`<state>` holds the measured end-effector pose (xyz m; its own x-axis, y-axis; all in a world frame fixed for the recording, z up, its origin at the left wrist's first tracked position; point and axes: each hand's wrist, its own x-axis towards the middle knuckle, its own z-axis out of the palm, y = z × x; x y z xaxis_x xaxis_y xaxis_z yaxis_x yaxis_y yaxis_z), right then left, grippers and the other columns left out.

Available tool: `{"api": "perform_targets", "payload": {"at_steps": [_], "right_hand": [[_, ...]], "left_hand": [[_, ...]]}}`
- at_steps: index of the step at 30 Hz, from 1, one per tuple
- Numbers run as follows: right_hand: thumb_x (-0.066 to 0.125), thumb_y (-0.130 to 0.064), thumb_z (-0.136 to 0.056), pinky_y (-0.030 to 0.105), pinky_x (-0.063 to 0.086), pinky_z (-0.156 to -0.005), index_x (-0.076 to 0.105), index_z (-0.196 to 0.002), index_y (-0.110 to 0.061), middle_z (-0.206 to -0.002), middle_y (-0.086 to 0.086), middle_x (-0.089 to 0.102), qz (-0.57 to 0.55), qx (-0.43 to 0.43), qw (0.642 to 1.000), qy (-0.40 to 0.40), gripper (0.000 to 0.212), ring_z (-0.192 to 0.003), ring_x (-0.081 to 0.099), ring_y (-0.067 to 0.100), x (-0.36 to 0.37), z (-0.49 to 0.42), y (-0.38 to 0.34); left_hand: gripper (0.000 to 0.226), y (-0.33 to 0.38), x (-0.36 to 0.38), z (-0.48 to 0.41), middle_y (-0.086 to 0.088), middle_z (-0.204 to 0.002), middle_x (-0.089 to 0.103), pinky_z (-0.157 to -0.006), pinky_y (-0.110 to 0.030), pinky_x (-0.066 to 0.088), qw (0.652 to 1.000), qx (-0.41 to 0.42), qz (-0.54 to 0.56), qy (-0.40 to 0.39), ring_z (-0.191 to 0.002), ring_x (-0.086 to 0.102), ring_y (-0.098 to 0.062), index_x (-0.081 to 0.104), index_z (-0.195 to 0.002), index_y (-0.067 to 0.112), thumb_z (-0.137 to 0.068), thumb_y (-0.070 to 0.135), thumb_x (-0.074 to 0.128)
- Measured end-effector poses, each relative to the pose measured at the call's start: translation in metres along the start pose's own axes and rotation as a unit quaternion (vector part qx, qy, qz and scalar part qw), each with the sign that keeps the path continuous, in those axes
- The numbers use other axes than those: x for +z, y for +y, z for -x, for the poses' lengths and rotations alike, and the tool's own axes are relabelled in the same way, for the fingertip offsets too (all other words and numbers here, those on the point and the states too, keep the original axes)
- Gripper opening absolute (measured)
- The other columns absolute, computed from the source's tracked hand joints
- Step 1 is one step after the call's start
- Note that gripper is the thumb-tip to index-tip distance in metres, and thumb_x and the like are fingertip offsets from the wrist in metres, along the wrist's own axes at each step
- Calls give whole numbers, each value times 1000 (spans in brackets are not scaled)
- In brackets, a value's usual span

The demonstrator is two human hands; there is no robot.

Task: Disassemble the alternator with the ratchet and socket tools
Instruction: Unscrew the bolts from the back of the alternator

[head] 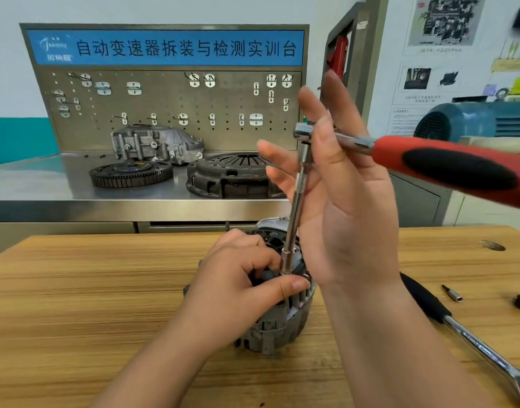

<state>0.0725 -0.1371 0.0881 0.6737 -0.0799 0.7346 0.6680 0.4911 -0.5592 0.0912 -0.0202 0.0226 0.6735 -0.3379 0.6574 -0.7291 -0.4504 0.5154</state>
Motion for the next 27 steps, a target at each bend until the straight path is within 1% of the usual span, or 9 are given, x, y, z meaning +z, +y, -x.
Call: {"api": "perform_targets", "payload": {"at_steps": [2, 5, 7, 10, 12, 14, 16, 20, 27], "right_hand": [[52, -36, -90, 30, 55, -79, 63, -115, -30, -130, 2, 63, -23, 26, 999, -5, 28, -77, 71, 21, -2, 0, 0], [41, -51, -82, 31, 57, -80, 56, -126, -26, -112, 1, 73, -26, 92, 995, -7, 52, -70, 72, 20, -4, -1, 1], [42, -54, -83, 28, 57, -76, 56, -126, -30, -115, -2, 71, -17, 98, 995, -2, 51, -73, 72, 19, -2, -1, 1], [51, -36, -92, 25, 55, -74, 62, -115, -37, -129, -5, 64, 7, 44, 999, 11, 26, -87, 71, 18, 0, 0, 0], [52, -24, -91, 24, 52, -76, 60, -115, -37, -123, -12, 67, 31, 7, 999, 9, 28, -95, 70, 17, 0, 0, -2], [52, -24, -91, 24, 52, -78, 59, -115, -36, -116, -15, 69, 31, 0, 999, 10, 28, -100, 69, 21, 0, -1, -2], [50, -36, -92, 27, 55, -77, 61, -116, -34, -124, -4, 67, 2, 34, 999, 7, 26, -101, 69, 27, -1, -1, -2], [31, -52, -93, 31, 57, -83, 54, -126, -28, -106, -1, 74, -8, 106, 994, -1, 46, -78, 73, 19, -3, -1, 0], [54, -23, -89, 28, 51, -76, 65, -111, -35, -130, -3, 63, 0, 21, 1000, 10, 27, -96, 68, 18, -1, -2, -3]], "left_hand": [[39, 0, 0, 1, 10, -60, 44, -63, -20, 33, 1000, 9, 3, -9, -72, 40, -5, 38, -49, 33, -65, 62, 59], [34, -1, -3, 1, 6, -63, 45, -68, -24, 36, 999, 28, 8, -29, -75, 42, -9, 40, -50, 38, -73, 58, 56], [34, -2, -4, 1, 6, -64, 46, -68, -24, 36, 999, 26, 13, -35, -76, 43, -11, 40, -51, 38, -74, 58, 55], [35, -2, -2, 0, 3, -64, 47, -64, -18, 32, 1000, 10, 12, -16, -73, 42, -7, 42, -50, 35, -70, 59, 57], [35, -2, 2, 0, 3, -60, 46, -63, -16, 30, 1000, 8, 1, -1, -71, 41, -5, 42, -51, 34, -68, 60, 57], [37, -2, 3, 0, 8, -58, 43, -63, -17, 30, 1000, 11, -9, 0, -71, 40, -5, 42, -52, 32, -69, 61, 56], [39, -2, 1, 1, 9, -60, 43, -64, -20, 31, 1000, 21, -11, -15, -72, 40, -6, 43, -53, 29, -73, 60, 54], [30, -1, -3, 1, 8, -63, 44, -66, -20, 32, 999, 34, 2, -28, -74, 42, -8, 41, -54, 40, -75, 56, 55], [34, 0, 5, 1, 9, -58, 44, -63, -17, 29, 1000, 14, -16, 10, -71, 41, -6, 37, -51, 40, -69, 60, 57]]}}
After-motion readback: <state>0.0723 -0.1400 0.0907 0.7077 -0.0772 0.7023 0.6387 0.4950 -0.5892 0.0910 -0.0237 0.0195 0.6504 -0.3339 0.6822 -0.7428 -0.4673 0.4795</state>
